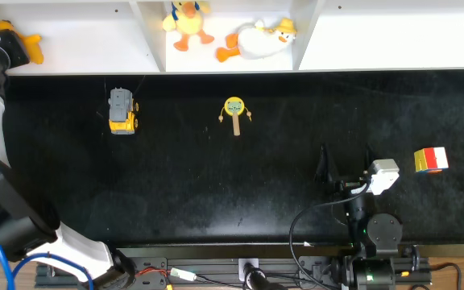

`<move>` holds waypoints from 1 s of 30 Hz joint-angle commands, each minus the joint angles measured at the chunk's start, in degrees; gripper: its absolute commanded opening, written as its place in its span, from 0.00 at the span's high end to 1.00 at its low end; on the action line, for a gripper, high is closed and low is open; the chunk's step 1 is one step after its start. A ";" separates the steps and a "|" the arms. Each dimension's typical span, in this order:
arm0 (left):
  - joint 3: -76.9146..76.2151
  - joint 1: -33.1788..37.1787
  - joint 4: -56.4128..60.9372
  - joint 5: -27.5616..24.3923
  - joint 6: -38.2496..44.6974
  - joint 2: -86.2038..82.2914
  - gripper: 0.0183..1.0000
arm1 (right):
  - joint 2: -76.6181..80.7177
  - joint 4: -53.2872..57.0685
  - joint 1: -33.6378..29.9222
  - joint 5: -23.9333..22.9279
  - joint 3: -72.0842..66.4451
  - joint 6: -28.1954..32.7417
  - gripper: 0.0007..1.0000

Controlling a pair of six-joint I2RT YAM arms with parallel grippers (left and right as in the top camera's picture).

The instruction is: Store Toys

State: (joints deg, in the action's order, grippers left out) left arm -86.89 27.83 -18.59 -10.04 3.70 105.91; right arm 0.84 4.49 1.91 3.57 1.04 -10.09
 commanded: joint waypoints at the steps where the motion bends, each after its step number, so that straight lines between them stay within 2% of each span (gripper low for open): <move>1: -1.22 0.04 -0.07 -0.39 -0.98 1.55 0.56 | -0.63 -0.31 0.31 -0.46 -0.79 -0.20 0.00; 2: -1.22 0.04 -0.07 -0.39 -0.98 1.55 0.50 | -0.63 -0.31 0.31 -0.46 -0.79 -0.20 0.01; 3: -1.22 0.04 -0.11 -0.39 -1.01 1.55 0.34 | -0.63 -0.31 0.31 -0.46 -0.79 -0.20 0.01; 4: -1.22 0.04 -0.13 -0.39 -0.98 1.55 0.22 | -0.63 -0.31 0.31 -0.46 -0.79 -0.20 0.01; 5: -1.22 0.04 -0.13 -0.37 -0.98 1.53 0.15 | -0.63 -0.31 0.31 -0.46 -0.79 -0.20 0.00; 9: -1.22 0.07 -0.11 -0.37 -0.98 1.53 0.02 | -0.63 -0.31 0.31 -0.46 -0.79 -0.20 0.00; 20: -1.31 0.07 -0.46 -0.39 -0.98 0.13 0.00 | -0.63 -0.28 0.31 -0.46 -0.79 -0.20 0.01; 30: -1.31 0.17 -9.25 -0.35 2.27 -7.34 0.00 | -0.63 -0.31 0.31 -0.46 -0.79 -0.20 0.01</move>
State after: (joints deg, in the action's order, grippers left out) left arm -86.96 27.83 -26.48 -10.04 4.21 103.20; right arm 0.84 4.49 1.91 3.57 1.04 -10.09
